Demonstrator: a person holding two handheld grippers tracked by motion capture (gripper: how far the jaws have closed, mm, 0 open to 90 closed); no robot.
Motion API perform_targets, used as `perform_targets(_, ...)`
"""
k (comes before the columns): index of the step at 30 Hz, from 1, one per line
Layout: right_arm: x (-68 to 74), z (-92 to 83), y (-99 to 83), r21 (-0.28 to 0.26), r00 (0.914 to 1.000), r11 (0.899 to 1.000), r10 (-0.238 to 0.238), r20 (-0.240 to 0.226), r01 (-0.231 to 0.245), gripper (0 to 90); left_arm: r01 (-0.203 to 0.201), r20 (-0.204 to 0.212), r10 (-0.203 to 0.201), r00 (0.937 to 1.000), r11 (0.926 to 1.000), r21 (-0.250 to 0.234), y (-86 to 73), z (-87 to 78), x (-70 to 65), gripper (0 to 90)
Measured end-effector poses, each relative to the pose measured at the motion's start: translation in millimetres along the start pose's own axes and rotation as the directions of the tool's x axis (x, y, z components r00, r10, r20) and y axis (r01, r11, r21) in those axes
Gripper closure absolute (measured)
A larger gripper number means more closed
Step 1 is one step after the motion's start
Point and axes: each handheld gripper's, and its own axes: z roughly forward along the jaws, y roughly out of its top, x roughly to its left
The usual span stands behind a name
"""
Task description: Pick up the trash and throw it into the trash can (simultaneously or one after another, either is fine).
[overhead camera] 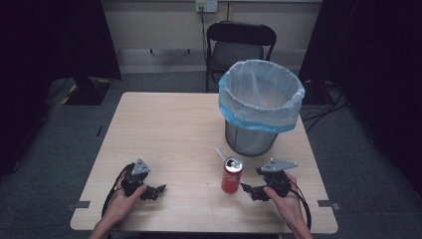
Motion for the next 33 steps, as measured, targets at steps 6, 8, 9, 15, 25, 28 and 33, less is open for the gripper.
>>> perform_targets(6,12.1,3.4,9.3,-0.001,0.9972,0.999,-0.039,-0.063,0.040,14.8,0.000,0.000,0.000,1.0000,1.0000,0.000,0.0,0.0,0.0,0.0)
perform_targets(8,15.6,5.7,13.8,0.006,0.9955,0.998,-0.058,-0.075,0.058,14.8,0.000,0.000,0.000,1.0000,1.0000,0.000,0.0,0.0,0.0,0.0)
perform_targets(9,17.0,7.0,16.7,0.005,0.9944,0.998,-0.066,-0.082,0.067,14.8,0.000,0.000,0.000,1.0000,1.0000,0.000,0.0,0.0,0.0,0.0)
perform_targets(15,22.4,17.5,28.0,0.014,0.9883,0.994,-0.108,-0.107,0.110,18.0,0.000,0.000,0.000,1.0000,1.0000,0.000,0.0,0.0,0.0,0.0)
perform_targets(25,26.4,38.7,25.1,0.045,0.9823,0.988,-0.140,-0.124,0.147,19.8,0.000,0.000,0.000,1.0000,1.0000,0.000,0.0,0.0,0.0,0.0)
perform_targets(28,27.1,41.3,24.0,0.047,0.9816,0.987,-0.146,-0.123,0.153,21.9,0.000,0.000,0.000,1.0000,1.0000,0.000,0.0,0.0,0.0,0.0)
perform_targets(33,26.8,44.3,20.4,0.054,0.9826,0.985,-0.158,-0.097,0.164,25.9,0.000,-0.001,0.000,1.0000,1.0000,0.000,0.0,0.0,0.0,0.0)
